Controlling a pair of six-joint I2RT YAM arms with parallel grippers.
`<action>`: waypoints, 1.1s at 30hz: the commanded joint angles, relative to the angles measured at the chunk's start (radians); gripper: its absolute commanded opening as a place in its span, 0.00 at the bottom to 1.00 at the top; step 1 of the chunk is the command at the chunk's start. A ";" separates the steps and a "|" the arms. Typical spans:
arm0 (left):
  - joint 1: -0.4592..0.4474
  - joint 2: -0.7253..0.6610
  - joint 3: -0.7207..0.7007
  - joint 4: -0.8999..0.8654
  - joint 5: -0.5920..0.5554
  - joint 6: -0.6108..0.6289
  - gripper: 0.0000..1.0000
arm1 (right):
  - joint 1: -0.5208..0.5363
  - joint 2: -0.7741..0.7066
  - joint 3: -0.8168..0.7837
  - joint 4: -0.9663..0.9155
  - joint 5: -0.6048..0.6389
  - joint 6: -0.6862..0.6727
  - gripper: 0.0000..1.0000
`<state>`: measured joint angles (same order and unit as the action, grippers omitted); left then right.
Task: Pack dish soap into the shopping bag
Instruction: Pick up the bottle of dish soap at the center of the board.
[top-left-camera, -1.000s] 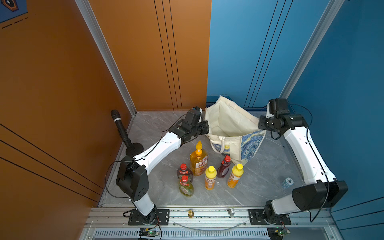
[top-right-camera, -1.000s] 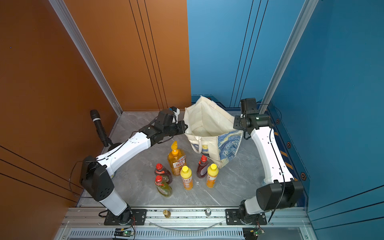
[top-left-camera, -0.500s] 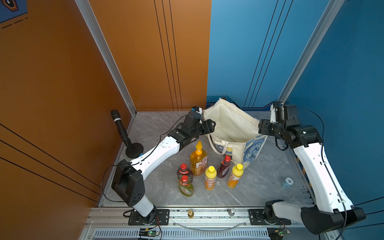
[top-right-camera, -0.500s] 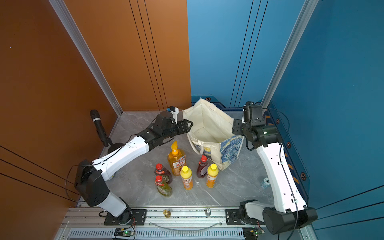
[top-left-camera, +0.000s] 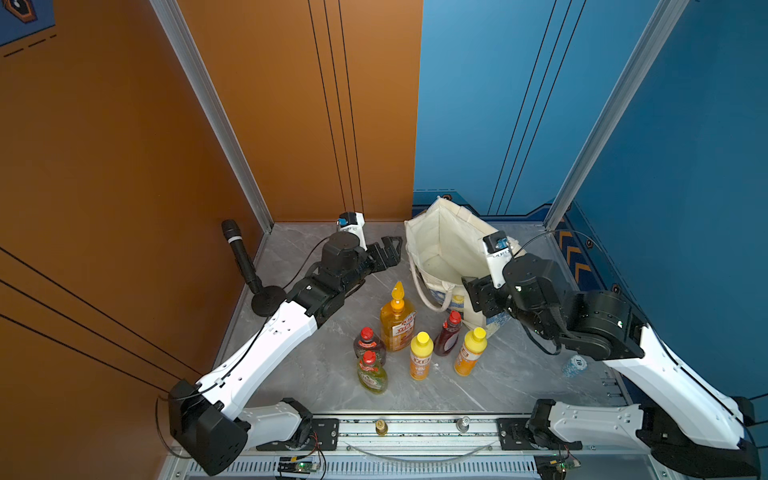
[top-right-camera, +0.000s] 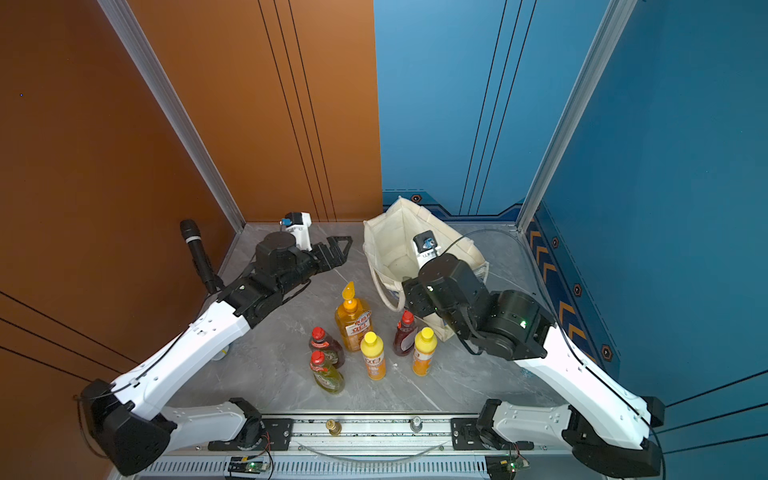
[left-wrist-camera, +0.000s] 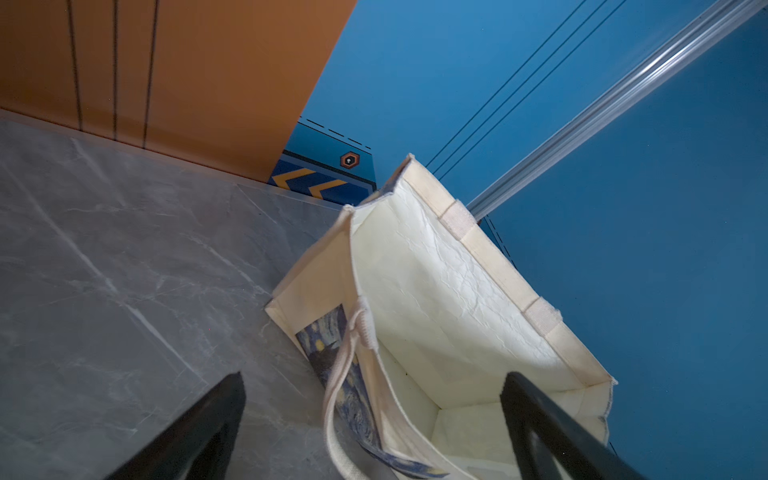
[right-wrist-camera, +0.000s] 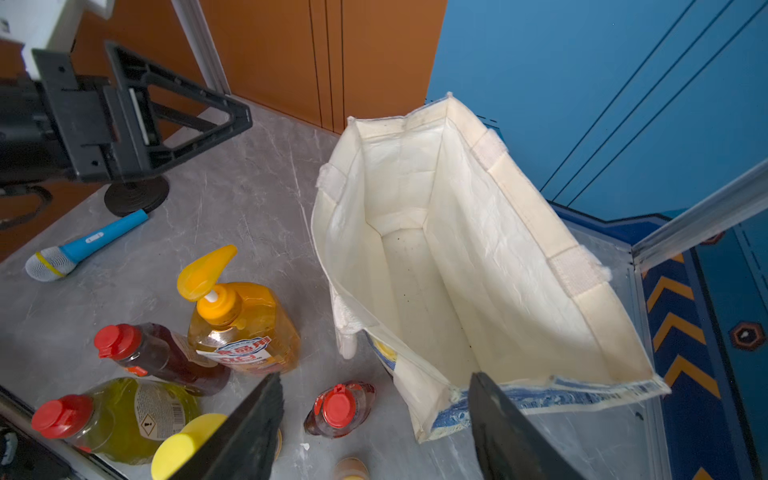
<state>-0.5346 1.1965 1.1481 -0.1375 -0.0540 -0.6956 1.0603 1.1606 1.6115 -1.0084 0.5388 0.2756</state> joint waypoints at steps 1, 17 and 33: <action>0.037 -0.078 -0.064 -0.037 -0.070 0.033 0.98 | 0.102 0.062 -0.032 0.032 0.168 0.044 0.76; 0.227 -0.361 -0.281 -0.097 -0.108 0.016 0.98 | 0.276 0.220 -0.167 0.278 0.097 0.074 0.81; 0.251 -0.367 -0.323 -0.059 -0.074 -0.007 0.98 | 0.105 0.169 -0.365 0.535 -0.134 0.132 0.73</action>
<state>-0.2932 0.8238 0.8291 -0.2268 -0.1345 -0.6979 1.1873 1.3666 1.2694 -0.5545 0.4889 0.3729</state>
